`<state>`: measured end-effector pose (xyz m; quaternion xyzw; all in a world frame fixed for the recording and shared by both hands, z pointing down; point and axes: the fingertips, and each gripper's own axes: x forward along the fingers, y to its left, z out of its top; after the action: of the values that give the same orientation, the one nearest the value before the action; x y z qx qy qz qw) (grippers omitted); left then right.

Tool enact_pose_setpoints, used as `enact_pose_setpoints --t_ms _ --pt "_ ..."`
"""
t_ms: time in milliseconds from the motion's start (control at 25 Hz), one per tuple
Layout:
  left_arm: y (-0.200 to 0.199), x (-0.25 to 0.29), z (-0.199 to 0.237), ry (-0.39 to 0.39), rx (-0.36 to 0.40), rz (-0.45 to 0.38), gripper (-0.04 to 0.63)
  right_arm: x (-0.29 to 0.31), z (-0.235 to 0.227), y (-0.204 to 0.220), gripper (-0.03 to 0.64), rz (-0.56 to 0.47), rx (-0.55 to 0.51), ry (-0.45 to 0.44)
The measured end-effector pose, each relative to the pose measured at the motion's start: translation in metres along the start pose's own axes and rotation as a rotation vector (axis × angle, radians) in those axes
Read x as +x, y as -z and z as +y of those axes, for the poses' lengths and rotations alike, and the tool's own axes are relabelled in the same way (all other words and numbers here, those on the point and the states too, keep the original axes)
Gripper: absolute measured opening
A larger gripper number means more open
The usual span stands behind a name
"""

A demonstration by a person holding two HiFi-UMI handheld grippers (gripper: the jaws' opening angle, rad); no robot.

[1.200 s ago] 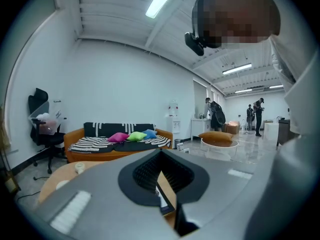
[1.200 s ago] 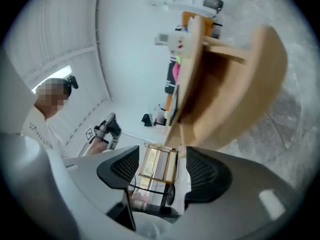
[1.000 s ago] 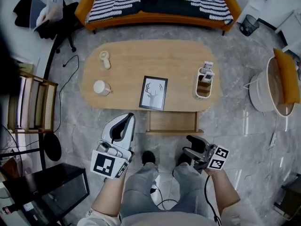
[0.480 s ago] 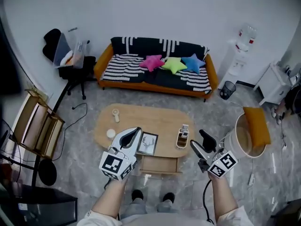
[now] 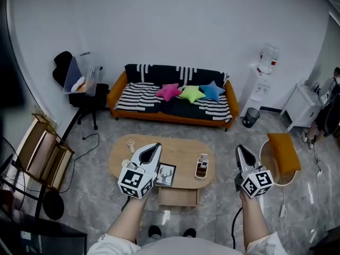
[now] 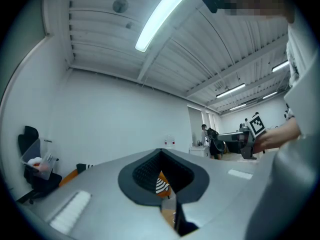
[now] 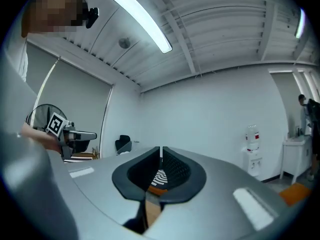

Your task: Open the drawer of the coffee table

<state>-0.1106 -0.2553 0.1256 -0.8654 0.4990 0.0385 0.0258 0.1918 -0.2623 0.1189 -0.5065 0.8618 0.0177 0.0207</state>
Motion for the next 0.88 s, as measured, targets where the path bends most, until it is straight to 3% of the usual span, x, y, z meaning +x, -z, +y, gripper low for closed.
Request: enact_pose_setpoints --t_ms 320,880 --pt "0.003 0.004 0.02 -0.053 -0.005 0.02 -0.002 -0.013 -0.018 0.007 0.004 0.007 -0.008 0.077" --pt "-0.008 -0.003 0.012 -0.053 0.01 0.014 -0.002 -0.016 -0.015 0.002 0.003 0.014 -0.054 0.089"
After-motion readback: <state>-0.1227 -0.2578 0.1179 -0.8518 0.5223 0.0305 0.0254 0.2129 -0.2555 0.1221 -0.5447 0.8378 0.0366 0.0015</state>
